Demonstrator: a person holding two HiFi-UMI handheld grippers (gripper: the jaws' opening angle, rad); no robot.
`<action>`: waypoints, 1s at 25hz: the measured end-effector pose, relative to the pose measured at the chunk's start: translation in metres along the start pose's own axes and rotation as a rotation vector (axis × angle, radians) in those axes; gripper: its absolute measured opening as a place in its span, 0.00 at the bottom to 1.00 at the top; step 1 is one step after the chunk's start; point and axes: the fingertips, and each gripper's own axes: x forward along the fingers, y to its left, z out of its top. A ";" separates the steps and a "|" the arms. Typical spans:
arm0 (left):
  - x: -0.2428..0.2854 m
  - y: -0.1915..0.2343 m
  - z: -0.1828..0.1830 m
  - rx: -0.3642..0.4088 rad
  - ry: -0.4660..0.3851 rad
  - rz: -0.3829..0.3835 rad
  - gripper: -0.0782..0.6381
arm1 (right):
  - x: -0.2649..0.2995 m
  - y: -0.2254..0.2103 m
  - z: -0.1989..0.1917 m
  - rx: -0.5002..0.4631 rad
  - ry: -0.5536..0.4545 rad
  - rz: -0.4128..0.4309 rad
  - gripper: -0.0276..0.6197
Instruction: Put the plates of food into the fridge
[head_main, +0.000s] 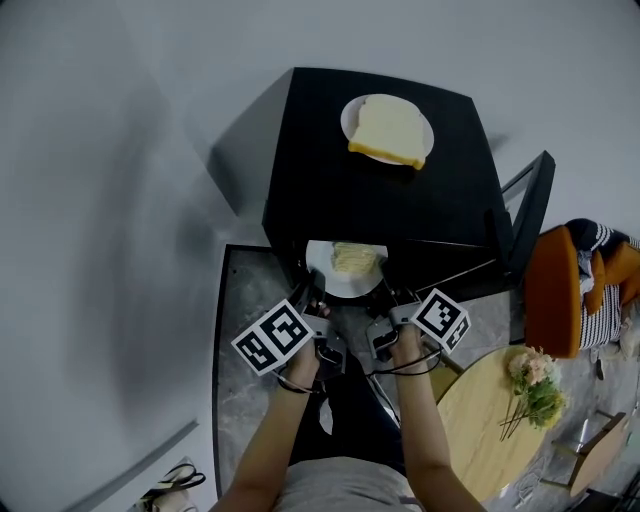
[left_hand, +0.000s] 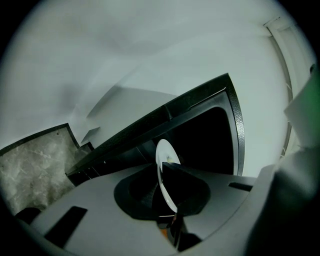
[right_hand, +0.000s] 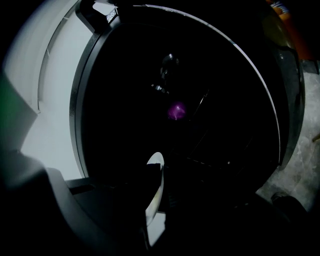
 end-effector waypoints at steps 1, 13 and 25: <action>0.002 0.001 0.000 -0.006 -0.001 0.004 0.16 | 0.003 0.000 0.001 -0.008 0.002 -0.001 0.08; 0.020 0.000 -0.001 -0.075 -0.019 0.037 0.16 | 0.031 -0.003 0.021 -0.145 0.047 -0.020 0.09; 0.029 0.001 0.000 -0.155 -0.039 0.046 0.15 | 0.041 0.000 0.030 -0.359 0.048 -0.065 0.09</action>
